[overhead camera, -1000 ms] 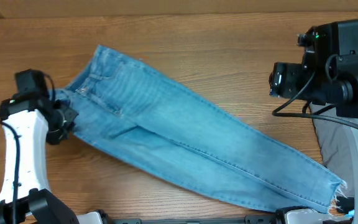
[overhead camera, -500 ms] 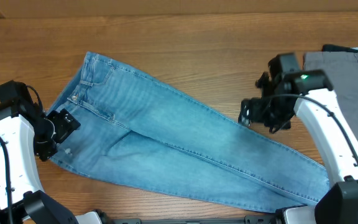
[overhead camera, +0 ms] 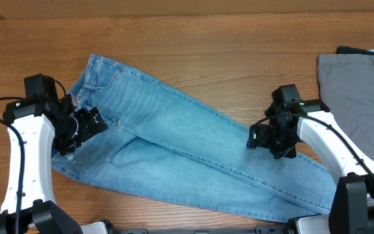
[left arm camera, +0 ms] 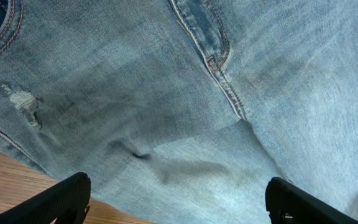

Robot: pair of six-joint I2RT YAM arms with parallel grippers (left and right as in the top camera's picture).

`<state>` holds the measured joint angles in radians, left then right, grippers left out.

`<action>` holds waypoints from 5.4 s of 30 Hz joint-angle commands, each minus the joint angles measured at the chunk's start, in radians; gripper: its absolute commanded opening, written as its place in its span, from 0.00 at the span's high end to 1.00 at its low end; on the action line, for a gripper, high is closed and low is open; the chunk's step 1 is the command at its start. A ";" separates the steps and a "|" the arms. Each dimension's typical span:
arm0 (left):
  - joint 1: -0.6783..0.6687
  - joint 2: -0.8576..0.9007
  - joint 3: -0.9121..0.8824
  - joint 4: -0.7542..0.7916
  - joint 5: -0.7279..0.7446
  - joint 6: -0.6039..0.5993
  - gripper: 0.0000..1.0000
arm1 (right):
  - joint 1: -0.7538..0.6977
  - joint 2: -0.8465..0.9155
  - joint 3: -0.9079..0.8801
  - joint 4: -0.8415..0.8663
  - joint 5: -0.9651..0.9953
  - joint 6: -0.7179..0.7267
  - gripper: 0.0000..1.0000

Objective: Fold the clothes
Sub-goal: 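Grasp the frayed leg hem with the right gripper, then pull waistband left and hem right to stretch the jeans flat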

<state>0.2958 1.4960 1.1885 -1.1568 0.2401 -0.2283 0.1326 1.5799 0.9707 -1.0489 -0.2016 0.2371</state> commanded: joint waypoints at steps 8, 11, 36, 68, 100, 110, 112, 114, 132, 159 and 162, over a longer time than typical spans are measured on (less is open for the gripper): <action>-0.004 -0.019 -0.010 0.013 0.012 0.022 0.04 | -0.001 0.154 -0.107 0.178 -0.018 0.051 0.12; -0.005 -0.019 -0.010 0.045 0.013 0.018 0.03 | -0.001 0.262 -0.106 0.332 -0.023 0.047 0.12; -0.016 -0.012 -0.010 0.251 0.016 -0.002 0.00 | -0.012 0.257 0.736 -0.029 0.322 -0.030 0.00; -0.113 -0.012 -0.010 0.258 0.020 0.034 0.00 | -0.497 0.225 0.094 0.367 0.116 -0.055 0.72; -0.113 -0.012 -0.010 0.353 0.020 0.040 0.03 | -0.503 0.260 0.302 0.375 0.027 -0.025 0.96; -0.109 0.308 0.219 0.446 -0.117 0.103 0.00 | -0.381 0.260 0.608 0.146 0.032 -0.133 0.96; -0.094 0.421 0.329 0.444 -0.118 0.101 0.00 | -0.368 0.260 0.608 0.143 0.035 -0.136 0.96; -0.072 0.511 0.416 0.448 -0.127 0.102 0.00 | -0.367 0.260 0.608 0.135 0.036 -0.137 0.96; -0.016 0.839 0.563 0.601 -0.133 0.210 0.04 | -0.367 0.260 0.608 0.111 0.051 -0.141 0.96; 0.088 0.849 0.980 0.307 -0.407 -0.124 0.96 | -0.294 0.416 0.608 0.578 0.103 -0.132 0.96; 0.097 0.849 0.980 0.292 -0.407 -0.124 0.96 | -0.294 0.430 0.608 0.578 0.103 -0.129 0.77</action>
<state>0.3649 2.3459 2.1353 -0.8619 -0.1062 -0.3386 -0.1562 2.0083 1.5524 -0.4782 -0.1215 0.1028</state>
